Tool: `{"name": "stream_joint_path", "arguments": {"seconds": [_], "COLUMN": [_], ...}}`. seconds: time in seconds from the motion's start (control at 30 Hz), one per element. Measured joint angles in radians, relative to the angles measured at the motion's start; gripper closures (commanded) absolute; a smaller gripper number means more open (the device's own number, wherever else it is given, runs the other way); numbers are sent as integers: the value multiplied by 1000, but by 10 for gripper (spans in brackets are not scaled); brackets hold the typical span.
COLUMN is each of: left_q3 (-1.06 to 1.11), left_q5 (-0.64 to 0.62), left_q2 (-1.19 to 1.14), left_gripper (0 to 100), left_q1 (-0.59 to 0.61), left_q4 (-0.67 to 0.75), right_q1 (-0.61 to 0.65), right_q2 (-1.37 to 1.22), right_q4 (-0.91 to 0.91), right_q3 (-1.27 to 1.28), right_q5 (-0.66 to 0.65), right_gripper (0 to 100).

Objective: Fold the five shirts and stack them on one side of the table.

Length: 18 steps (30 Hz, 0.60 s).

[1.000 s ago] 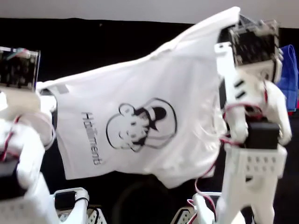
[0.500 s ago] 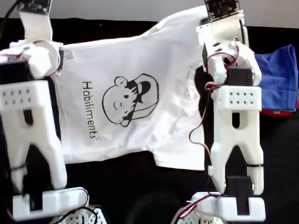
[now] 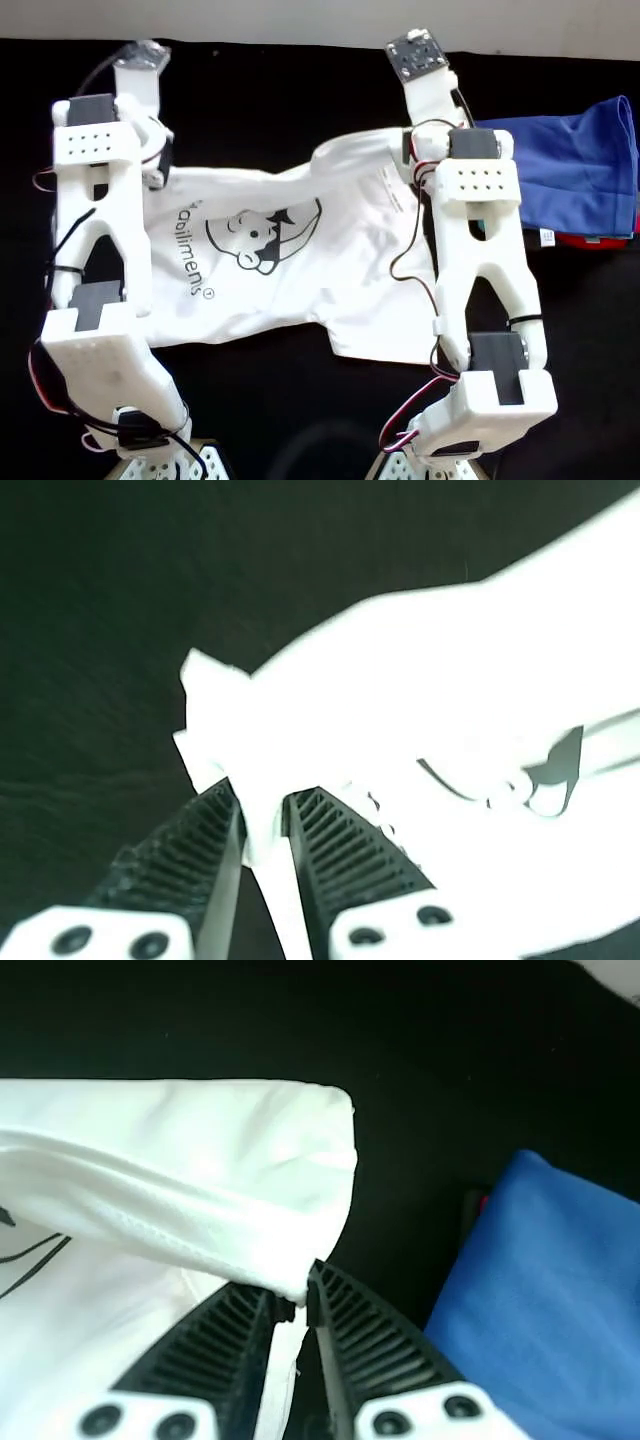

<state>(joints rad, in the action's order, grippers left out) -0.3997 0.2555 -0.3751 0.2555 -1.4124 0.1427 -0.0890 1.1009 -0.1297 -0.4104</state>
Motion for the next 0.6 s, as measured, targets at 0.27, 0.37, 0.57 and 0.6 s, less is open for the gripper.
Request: {"name": "stream_joint_path", "arguments": {"seconds": [0.27,0.37,0.57,0.6], "left_q3": [-64,-60,186,247], "left_q5": [0,0,55,61], "left_q2": [3,54,256,292], "left_gripper": [991,991,991,991], "left_q1": [-9,-18,-25,-29], "left_q4": [-256,-330,-342,-341], "right_q1": [0,2,2,2], "right_q2": [84,209,486,539], "right_q4": [169,175,153,144], "right_q3": [21,110,428,489], "right_q5": [0,0,0,0], "right_gripper": [993,993,993,993]}}
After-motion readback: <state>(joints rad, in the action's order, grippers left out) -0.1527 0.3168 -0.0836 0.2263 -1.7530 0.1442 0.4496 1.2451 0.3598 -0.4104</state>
